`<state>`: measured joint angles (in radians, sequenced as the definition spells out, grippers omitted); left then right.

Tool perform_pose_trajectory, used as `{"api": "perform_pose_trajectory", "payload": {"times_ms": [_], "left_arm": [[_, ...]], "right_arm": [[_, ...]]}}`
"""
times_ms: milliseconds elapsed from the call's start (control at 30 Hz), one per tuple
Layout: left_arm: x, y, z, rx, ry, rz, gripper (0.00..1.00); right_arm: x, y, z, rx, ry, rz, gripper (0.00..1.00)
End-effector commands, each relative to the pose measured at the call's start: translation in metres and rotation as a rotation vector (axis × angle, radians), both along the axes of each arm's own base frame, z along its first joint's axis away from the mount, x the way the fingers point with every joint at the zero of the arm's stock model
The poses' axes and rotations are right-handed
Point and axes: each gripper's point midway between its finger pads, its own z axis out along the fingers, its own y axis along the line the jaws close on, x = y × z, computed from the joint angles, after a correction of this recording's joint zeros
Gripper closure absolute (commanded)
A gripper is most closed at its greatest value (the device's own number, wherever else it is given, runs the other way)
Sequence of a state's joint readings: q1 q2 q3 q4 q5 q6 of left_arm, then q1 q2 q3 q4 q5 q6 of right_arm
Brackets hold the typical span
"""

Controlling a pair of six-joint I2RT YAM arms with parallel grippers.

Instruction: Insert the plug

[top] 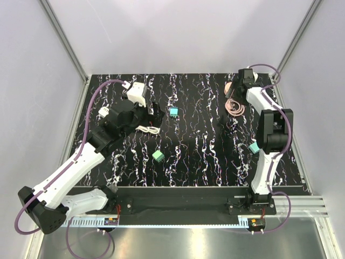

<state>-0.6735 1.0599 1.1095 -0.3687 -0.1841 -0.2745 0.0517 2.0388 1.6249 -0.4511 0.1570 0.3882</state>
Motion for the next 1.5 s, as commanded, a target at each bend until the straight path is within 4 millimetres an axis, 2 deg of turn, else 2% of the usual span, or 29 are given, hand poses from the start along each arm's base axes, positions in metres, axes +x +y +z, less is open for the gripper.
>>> {"api": "perform_pose_trajectory", "payload": {"times_ms": [0, 100, 133, 233, 333, 400, 433, 467, 533, 567, 600, 633, 667, 700, 733, 767, 800, 833, 867, 933, 1000, 1100, 1133, 1167, 1300, 1367, 1400, 1433, 1467], "left_arm": [[0.000, -0.001, 0.019, -0.047, -0.045, 0.003, 0.01], [-0.001, -0.001, 0.020, -0.052, -0.045, -0.004, 0.01], [-0.001, -0.002, 0.020, -0.051, -0.046, -0.005, 0.01], [-0.001, -0.001, 0.020, -0.052, -0.046, -0.003, 0.01], [-0.001, -0.001, 0.021, -0.055, -0.046, -0.002, 0.01], [0.000, 0.000, 0.021, -0.059, -0.043, 0.001, 0.01], [0.001, 0.000, 0.020, -0.057, -0.039, 0.002, 0.01], [0.002, 0.002, 0.020, -0.057, -0.039, 0.009, 0.01], [0.003, 0.003, 0.018, -0.052, -0.036, 0.019, 0.01], [0.005, 0.006, 0.018, -0.054, -0.037, 0.027, 0.01], [0.006, 0.007, 0.018, -0.056, -0.036, 0.033, 0.01], [0.007, 0.007, 0.017, -0.057, -0.034, 0.036, 0.01], [0.008, 0.009, 0.017, -0.059, -0.031, 0.044, 0.01], [0.008, 0.010, 0.017, -0.061, -0.030, 0.047, 0.01], [0.009, 0.010, 0.017, -0.062, -0.030, 0.049, 0.01], [0.009, 0.010, 0.014, -0.062, -0.023, 0.051, 0.01], [0.009, 0.010, 0.014, -0.063, -0.021, 0.051, 0.01], [0.010, 0.009, 0.011, -0.058, -0.013, 0.052, 0.01], [0.010, 0.007, 0.011, -0.063, -0.010, 0.045, 0.01], [0.011, 0.005, 0.009, -0.061, -0.002, 0.040, 0.01], [0.011, 0.005, 0.006, -0.058, 0.005, 0.041, 0.01], [0.013, 0.005, 0.005, -0.053, 0.009, 0.044, 0.01], [0.013, 0.006, 0.004, -0.052, 0.010, 0.048, 0.01], [0.014, 0.007, 0.004, -0.049, 0.008, 0.054, 0.01], [0.014, 0.010, 0.004, -0.040, 0.004, 0.067, 0.01], [0.014, 0.010, 0.004, -0.040, 0.004, 0.067, 0.01], [0.014, 0.010, 0.005, -0.042, 0.003, 0.067, 0.01], [0.013, 0.010, 0.005, -0.044, 0.002, 0.066, 0.01], [0.013, 0.010, 0.005, -0.045, 0.005, 0.063, 0.01]], "right_arm": [[0.018, -0.008, -0.010, -0.055, 0.028, 0.055, 0.25], [0.028, -0.001, -0.020, -0.039, 0.035, 0.099, 0.27], [0.029, 0.009, -0.029, -0.007, 0.051, 0.144, 0.28], [0.033, 0.022, -0.041, 0.054, 0.063, 0.203, 0.32], [0.027, 0.028, -0.049, 0.060, 0.087, 0.226, 0.43], [0.014, 0.037, -0.056, 0.054, 0.124, 0.273, 0.47], [0.008, 0.035, -0.059, 0.022, 0.155, 0.278, 0.51], [-0.007, 0.036, -0.065, 0.008, 0.223, 0.285, 0.55], [-0.024, 0.049, -0.062, -0.005, 0.253, 0.343, 0.60], [-0.043, 0.054, -0.073, -0.005, 0.292, 0.364, 0.61], [-0.053, 0.070, -0.060, -0.026, 0.274, 0.405, 0.62], [-0.064, 0.073, -0.060, -0.058, 0.287, 0.418, 0.62], [-0.086, 0.078, -0.061, -0.068, 0.311, 0.435, 0.63], [-0.099, 0.083, -0.062, -0.075, 0.325, 0.442, 0.63], [-0.114, 0.098, -0.062, -0.070, 0.336, 0.452, 0.64], [-0.144, 0.099, -0.077, -0.072, 0.399, 0.459, 0.64], [-0.155, 0.101, -0.067, -0.074, 0.383, 0.453, 0.63], [-0.168, 0.105, -0.067, -0.058, 0.394, 0.431, 0.62], [-0.185, 0.098, -0.065, -0.059, 0.399, 0.411, 0.59], [-0.196, 0.095, -0.058, -0.053, 0.384, 0.390, 0.56], [-0.198, 0.091, -0.034, -0.052, 0.318, 0.373, 0.47], [-0.195, 0.099, 0.006, 0.016, 0.202, 0.352, 0.32], [-0.196, 0.098, 0.014, 0.038, 0.188, 0.303, 0.29], [-0.195, 0.095, 0.030, 0.044, 0.149, 0.260, 0.26], [-0.203, 0.045, 0.052, -0.051, 0.115, -0.123, 0.17], [-0.218, 0.023, 0.051, -0.091, 0.141, -0.240, 0.09], [-0.221, 0.002, 0.050, -0.083, 0.139, -0.347, 0.08], [-0.230, -0.009, 0.040, -0.069, 0.169, -0.389, 0.07], [-0.234, -0.020, 0.039, -0.034, 0.170, -0.436, 0.07]]}}
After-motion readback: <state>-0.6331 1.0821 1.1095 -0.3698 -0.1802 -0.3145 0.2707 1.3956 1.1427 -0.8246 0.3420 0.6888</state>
